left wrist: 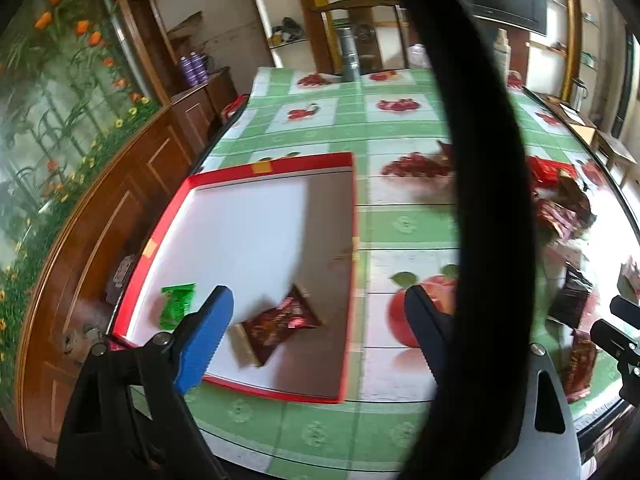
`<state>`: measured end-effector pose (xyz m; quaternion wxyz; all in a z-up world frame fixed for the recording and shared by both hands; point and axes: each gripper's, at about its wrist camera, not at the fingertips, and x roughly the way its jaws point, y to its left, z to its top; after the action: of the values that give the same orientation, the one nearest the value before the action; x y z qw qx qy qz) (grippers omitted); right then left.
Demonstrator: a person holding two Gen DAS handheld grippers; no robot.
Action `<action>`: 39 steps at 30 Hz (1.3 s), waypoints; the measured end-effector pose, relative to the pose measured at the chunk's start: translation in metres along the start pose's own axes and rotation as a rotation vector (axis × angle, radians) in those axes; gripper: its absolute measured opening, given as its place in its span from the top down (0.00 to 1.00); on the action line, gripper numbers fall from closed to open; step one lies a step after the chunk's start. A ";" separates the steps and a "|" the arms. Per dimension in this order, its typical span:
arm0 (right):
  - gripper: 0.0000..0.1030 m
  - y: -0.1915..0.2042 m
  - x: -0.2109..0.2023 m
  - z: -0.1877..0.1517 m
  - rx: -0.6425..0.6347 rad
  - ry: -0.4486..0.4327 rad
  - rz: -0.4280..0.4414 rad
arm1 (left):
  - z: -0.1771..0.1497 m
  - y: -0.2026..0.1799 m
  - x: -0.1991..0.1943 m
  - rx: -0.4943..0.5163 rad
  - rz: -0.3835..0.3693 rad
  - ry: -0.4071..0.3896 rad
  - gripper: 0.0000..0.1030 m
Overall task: Organize snacks
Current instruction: 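Move both tools back over the scattered snacks on the table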
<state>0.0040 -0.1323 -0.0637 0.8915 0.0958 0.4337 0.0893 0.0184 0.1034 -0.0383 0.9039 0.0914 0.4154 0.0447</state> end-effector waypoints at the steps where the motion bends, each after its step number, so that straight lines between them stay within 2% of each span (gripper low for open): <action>1: 0.39 -0.005 -0.002 -0.002 0.010 0.001 -0.007 | 0.000 -0.004 -0.001 0.007 -0.007 0.000 0.15; 7: 0.38 -0.030 -0.011 -0.014 0.069 0.006 -0.044 | 0.002 -0.020 -0.001 0.030 -0.036 0.014 0.15; 15: 0.38 -0.045 -0.017 -0.026 0.093 0.015 -0.061 | -0.004 -0.045 0.003 0.059 -0.089 0.049 0.14; 19: 0.38 -0.052 -0.017 -0.028 0.107 0.020 -0.069 | -0.011 -0.064 0.002 0.088 -0.139 0.073 0.14; 31: 0.38 -0.085 -0.032 -0.023 0.179 -0.038 -0.126 | -0.042 -0.159 -0.010 0.280 -0.386 0.167 0.15; 36: 0.37 -0.100 -0.034 -0.014 0.203 -0.050 -0.138 | -0.051 -0.182 -0.009 0.330 -0.411 0.187 0.15; 38: 0.31 -0.105 -0.037 -0.009 0.202 -0.065 -0.164 | -0.052 -0.188 -0.006 0.336 -0.415 0.198 0.15; 39: 0.31 -0.108 -0.037 -0.005 0.200 -0.063 -0.164 | -0.052 -0.190 -0.005 0.340 -0.417 0.203 0.15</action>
<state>-0.0145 -0.2455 -0.0659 0.8949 0.1513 0.4188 -0.0305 -0.0231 -0.0763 -0.1063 0.8191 0.1492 0.5152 -0.2033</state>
